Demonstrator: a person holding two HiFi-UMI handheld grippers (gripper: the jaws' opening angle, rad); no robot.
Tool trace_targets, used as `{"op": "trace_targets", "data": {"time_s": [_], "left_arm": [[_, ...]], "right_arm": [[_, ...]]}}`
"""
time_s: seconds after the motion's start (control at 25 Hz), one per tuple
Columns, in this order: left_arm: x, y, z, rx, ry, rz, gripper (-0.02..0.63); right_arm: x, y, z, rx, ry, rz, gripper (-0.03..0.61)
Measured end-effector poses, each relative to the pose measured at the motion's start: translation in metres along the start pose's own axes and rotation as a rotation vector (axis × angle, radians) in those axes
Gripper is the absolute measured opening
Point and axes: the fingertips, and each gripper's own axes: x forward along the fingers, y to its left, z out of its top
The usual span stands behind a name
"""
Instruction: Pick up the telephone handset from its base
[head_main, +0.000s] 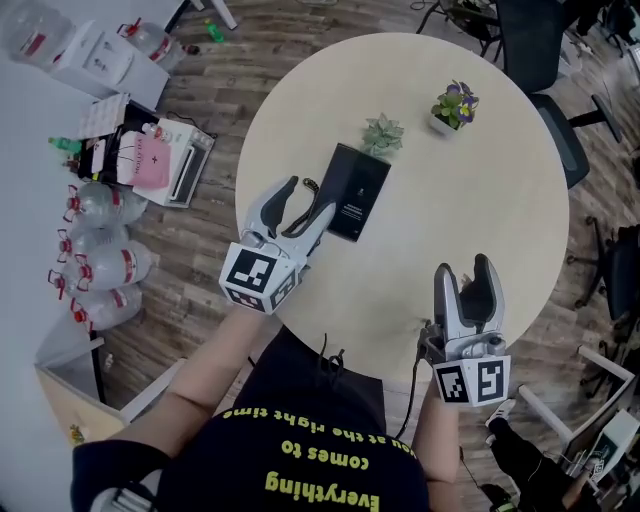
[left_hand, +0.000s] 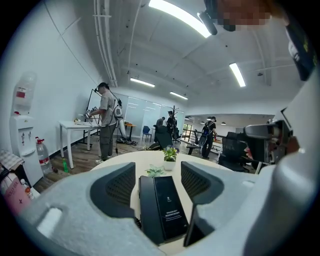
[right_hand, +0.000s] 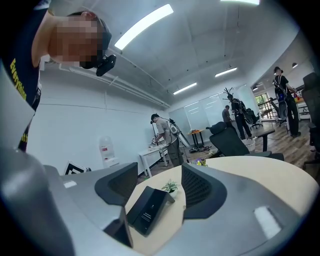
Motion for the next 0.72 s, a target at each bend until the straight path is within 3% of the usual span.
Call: {"op": "trace_targets", "data": {"time_s": [0.44, 0.72], "left_arm": [[0.053, 0.021, -0.07, -0.053, 0.141, -0.047, 0.285], [0.074, 0.03, -0.096, -0.067, 0.197, -0.069, 0.285]], "right_arm": [[0.02, -0.012, -0.038, 0.027, 0.076, -0.027, 0.27], [0.026, -0.018, -0.06, 0.029, 0.127, -0.05, 0.25]]}}
